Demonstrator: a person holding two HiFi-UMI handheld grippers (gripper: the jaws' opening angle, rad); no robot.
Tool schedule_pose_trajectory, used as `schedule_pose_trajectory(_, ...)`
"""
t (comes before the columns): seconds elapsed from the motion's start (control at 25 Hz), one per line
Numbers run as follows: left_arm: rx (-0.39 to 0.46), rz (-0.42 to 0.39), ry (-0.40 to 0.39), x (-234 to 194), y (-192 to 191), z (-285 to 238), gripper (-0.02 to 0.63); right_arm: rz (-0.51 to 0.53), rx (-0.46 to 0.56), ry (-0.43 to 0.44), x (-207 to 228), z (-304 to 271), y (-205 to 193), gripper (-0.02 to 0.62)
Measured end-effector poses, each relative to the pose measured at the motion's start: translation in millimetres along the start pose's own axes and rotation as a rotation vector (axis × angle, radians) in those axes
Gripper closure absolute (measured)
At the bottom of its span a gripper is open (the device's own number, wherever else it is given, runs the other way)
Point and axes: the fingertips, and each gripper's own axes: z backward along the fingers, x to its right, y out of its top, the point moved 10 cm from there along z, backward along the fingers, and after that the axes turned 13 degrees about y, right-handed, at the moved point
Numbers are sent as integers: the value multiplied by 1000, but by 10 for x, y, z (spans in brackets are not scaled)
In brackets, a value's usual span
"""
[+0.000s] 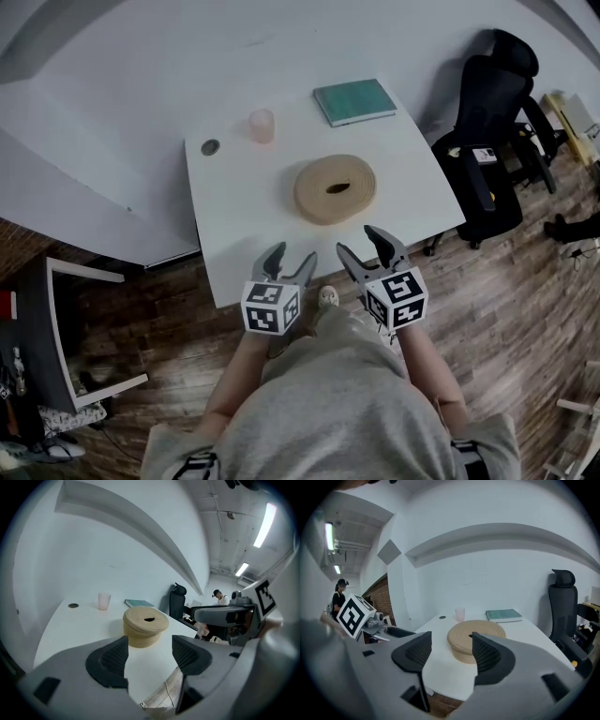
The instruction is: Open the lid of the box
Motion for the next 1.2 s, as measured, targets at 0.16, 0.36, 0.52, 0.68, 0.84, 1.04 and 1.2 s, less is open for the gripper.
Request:
schedule_pose_trajectory(0.16, -26, -16, 11, 1, 18, -221, 342, 38, -49, 33, 174, -175, 22, 328)
schedule_pose_trajectory(0.36, -76, -22, 21, -29, -25, -529, 342, 98, -127, 86, 374, -426, 8, 328)
schedule_pose_trajectory(0.52, -95, -12, 29, -40, -41, -740, 337, 153, -183, 127, 512, -586, 5, 328)
schedule_pose_trajectory(0.68, -127, -38, 32, -51, -67, -943, 322, 217, -238, 164, 612, -719, -30, 330)
schedule_pose_trajectory(0.84, -158, -57, 36, -71, -84, -1128, 314, 309, -318, 215, 672, -869, -66, 334)
schedule_pose_trajectory(1.04, -189, -68, 38, -80, -124, -1309, 305, 428, -429, 275, 692, -1035, -128, 341)
schedule_pose_trajectory(1.2, -200, -79, 52, -77, -144, -1430, 304, 529, -482, 310, 697, -1133, -165, 355)
